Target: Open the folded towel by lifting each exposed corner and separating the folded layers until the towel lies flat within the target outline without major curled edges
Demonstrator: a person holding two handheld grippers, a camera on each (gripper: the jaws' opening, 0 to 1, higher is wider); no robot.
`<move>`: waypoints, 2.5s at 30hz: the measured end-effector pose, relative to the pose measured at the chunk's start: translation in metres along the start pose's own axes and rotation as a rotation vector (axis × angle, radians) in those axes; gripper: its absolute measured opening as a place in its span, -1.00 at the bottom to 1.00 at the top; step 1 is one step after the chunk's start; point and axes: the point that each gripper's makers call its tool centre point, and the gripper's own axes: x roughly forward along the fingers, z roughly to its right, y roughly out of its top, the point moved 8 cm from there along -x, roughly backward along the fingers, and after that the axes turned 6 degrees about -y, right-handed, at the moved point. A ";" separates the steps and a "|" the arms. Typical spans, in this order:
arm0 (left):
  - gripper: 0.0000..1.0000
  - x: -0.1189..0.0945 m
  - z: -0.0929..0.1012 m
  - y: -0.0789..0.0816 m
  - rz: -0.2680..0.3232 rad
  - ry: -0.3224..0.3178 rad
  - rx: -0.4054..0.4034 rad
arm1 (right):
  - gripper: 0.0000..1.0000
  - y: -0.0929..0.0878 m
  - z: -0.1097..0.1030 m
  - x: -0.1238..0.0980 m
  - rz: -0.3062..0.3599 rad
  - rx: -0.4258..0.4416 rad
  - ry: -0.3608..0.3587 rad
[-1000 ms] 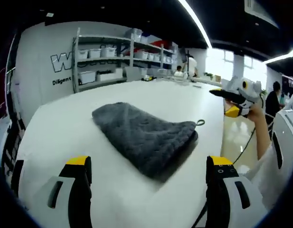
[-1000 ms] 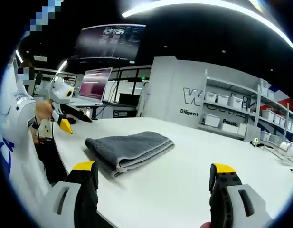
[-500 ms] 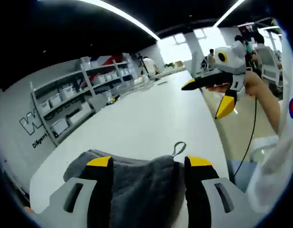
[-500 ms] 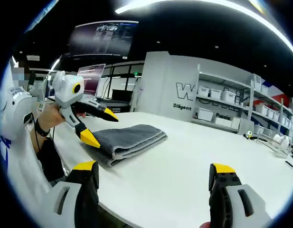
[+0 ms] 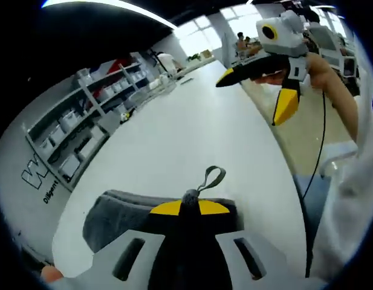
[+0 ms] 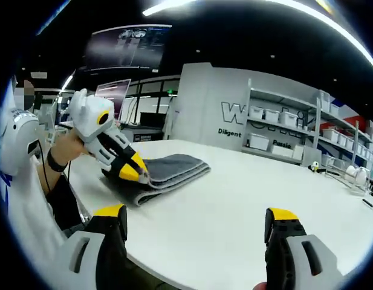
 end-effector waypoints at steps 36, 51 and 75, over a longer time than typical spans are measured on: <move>-0.91 -0.186 -0.015 -0.176 -0.256 0.815 -0.458 | 0.90 0.006 -0.014 0.029 -0.015 -0.018 0.080; -0.92 -0.173 -0.003 -0.192 -0.328 0.709 -0.513 | 0.90 0.002 -0.013 0.036 -0.029 -0.007 0.096; -0.95 -0.162 -0.019 -0.180 -0.697 0.397 -0.388 | 0.89 0.002 -0.016 0.041 -0.035 -0.021 0.131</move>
